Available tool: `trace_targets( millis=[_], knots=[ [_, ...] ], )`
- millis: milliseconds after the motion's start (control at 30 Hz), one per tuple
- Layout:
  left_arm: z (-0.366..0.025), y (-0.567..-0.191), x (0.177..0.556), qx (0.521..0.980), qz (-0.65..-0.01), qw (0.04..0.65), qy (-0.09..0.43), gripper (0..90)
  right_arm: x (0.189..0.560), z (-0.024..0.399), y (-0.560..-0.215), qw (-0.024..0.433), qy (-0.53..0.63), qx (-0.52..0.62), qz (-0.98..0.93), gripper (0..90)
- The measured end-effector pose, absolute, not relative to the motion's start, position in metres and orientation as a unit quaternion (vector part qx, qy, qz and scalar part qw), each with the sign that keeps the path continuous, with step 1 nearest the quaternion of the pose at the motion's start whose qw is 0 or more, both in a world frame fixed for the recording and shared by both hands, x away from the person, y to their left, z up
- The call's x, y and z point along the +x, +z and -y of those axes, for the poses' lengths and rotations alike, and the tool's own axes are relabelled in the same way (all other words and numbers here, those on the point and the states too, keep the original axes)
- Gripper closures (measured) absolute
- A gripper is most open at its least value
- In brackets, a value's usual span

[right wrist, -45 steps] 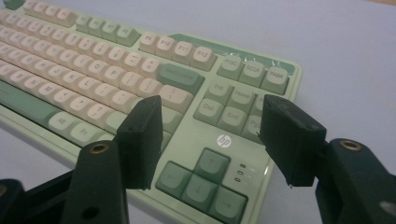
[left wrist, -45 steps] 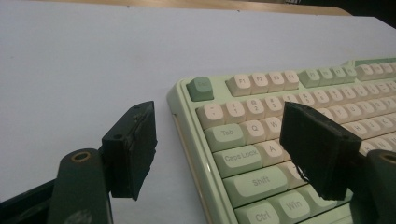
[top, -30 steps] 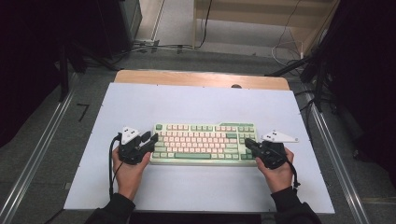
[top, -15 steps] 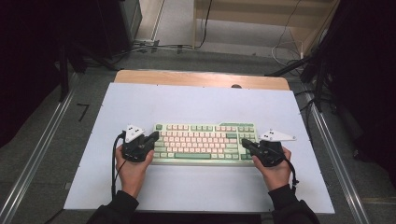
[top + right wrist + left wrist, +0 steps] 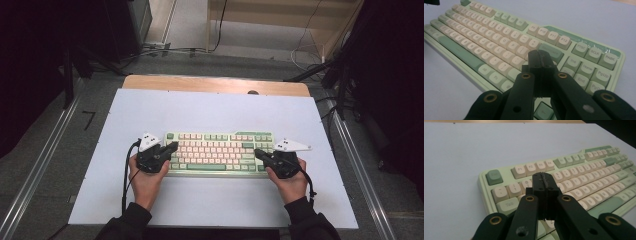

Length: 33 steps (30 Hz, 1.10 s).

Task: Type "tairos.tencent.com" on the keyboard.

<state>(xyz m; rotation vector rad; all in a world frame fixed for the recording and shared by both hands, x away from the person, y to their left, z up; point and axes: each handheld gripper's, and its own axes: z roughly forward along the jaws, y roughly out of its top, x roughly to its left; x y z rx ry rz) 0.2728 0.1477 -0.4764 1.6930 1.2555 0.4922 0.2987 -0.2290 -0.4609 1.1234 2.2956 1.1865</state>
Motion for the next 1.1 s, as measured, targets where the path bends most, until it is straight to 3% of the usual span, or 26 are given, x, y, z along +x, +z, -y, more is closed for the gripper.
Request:
trace_targets(
  millis=[1100],
  knots=[
    [-0.105,-0.486,0.302,0.727,-0.481,0.469,0.142,90.0,0.308,0.204,-0.467,0.145,0.42,0.373,-0.814,88.3]
  ],
)
